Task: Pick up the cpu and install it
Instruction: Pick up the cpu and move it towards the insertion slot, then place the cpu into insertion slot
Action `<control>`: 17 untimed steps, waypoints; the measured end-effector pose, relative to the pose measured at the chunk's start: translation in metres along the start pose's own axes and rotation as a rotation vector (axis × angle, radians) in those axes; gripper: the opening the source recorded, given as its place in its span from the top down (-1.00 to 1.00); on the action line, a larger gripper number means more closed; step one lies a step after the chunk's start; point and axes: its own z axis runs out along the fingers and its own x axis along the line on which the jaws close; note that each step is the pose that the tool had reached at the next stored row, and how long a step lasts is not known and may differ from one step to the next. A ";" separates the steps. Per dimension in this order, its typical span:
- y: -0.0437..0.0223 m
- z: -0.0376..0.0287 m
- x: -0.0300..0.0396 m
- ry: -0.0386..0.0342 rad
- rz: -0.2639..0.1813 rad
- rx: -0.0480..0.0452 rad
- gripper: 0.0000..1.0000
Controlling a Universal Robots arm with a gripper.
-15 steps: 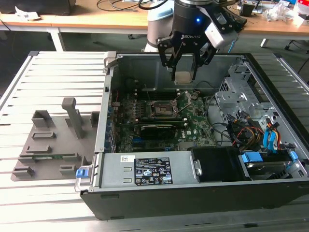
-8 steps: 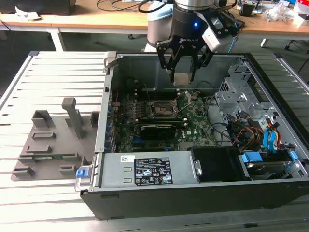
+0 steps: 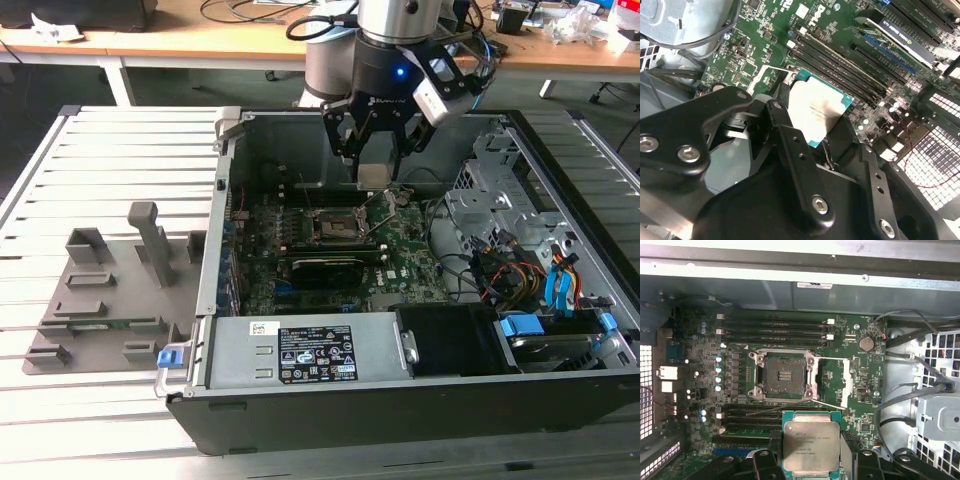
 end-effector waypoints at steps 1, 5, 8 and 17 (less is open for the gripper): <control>0.0000 0.0001 0.0000 0.0000 0.000 0.0000 -0.09; 0.0000 0.0006 0.0000 0.0000 0.000 -0.0001 -0.09; 0.0000 0.0008 0.0000 0.0000 0.000 0.0000 -0.09; 0.0001 0.0013 0.0001 0.0039 0.069 0.0041 -0.09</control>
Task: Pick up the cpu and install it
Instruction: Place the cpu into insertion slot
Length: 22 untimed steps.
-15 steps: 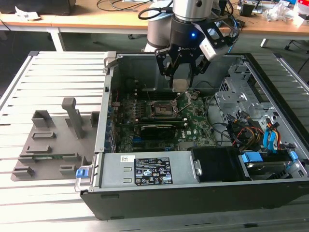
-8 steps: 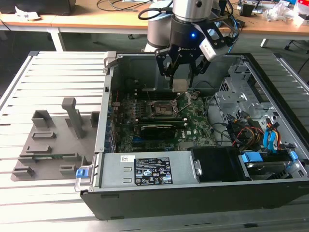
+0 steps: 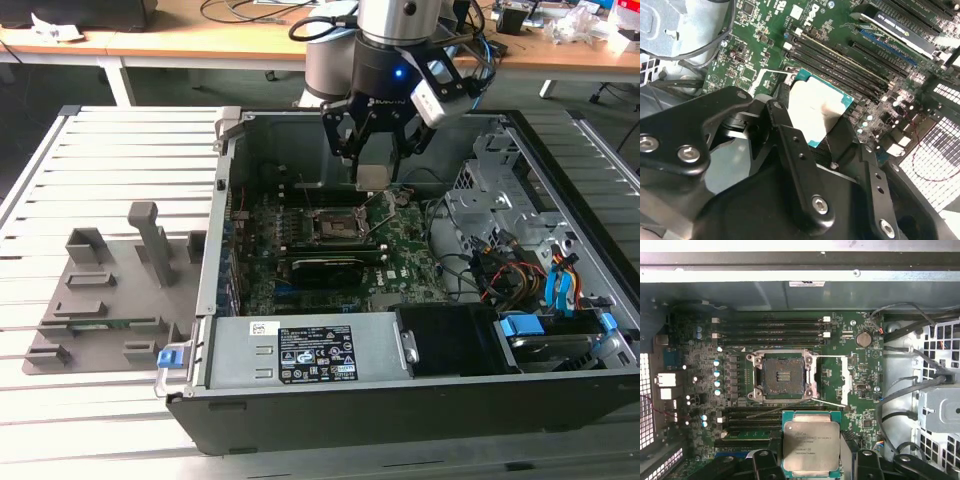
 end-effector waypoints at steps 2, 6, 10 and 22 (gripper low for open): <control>0.0000 0.0000 0.0000 0.0030 0.052 0.0011 -0.09; 0.0000 0.0000 0.0000 0.0063 0.109 0.0022 -0.09; 0.0000 0.0002 0.0000 0.0092 0.160 0.0031 -0.09; 0.0001 0.0008 0.0000 0.0184 0.322 0.0077 -0.09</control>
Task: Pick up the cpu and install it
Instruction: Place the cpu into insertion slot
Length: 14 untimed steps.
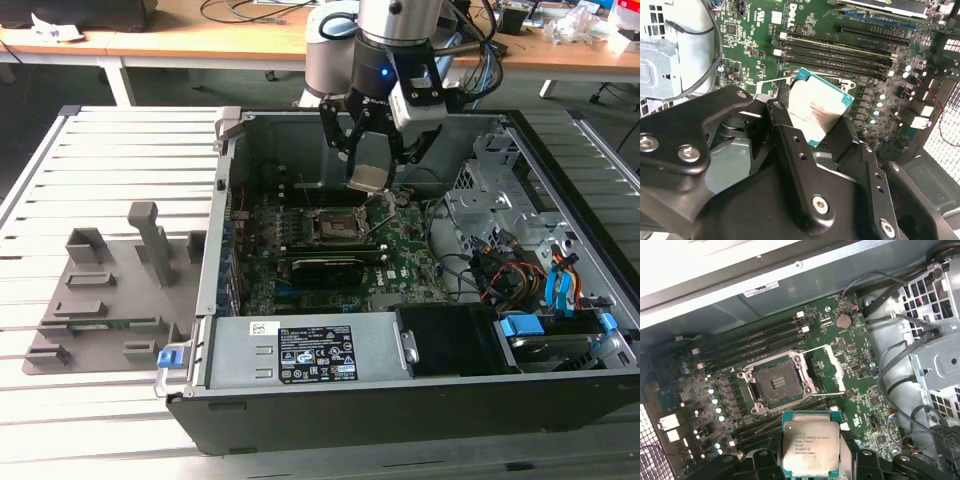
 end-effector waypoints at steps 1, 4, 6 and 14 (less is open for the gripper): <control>0.0000 0.0001 0.0000 0.0009 0.017 0.0005 -0.09; 0.0000 0.0002 0.0000 0.0037 0.066 0.0018 -0.09; 0.0000 0.0002 0.0000 0.0046 0.081 0.0022 -0.09; 0.0000 0.0005 0.0000 0.0096 0.173 0.0050 -0.09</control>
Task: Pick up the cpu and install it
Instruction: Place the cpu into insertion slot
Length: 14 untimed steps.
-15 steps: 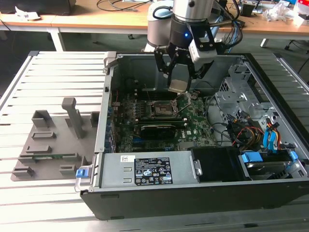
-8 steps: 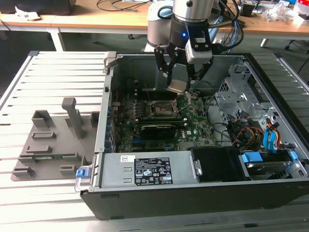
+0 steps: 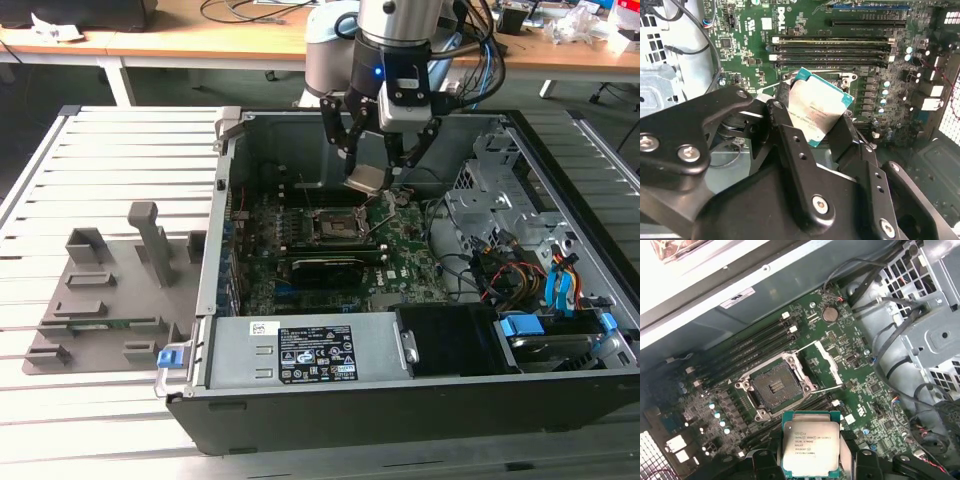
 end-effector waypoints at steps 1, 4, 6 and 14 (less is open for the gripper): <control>0.0000 0.0000 0.0000 0.0004 0.007 0.0002 -0.09; 0.0000 0.0002 0.0000 0.0037 0.066 0.0017 -0.09; 0.0000 0.0003 0.0000 0.0067 0.117 0.0031 -0.09; 0.0000 0.0007 0.0000 0.0134 0.235 0.0062 -0.09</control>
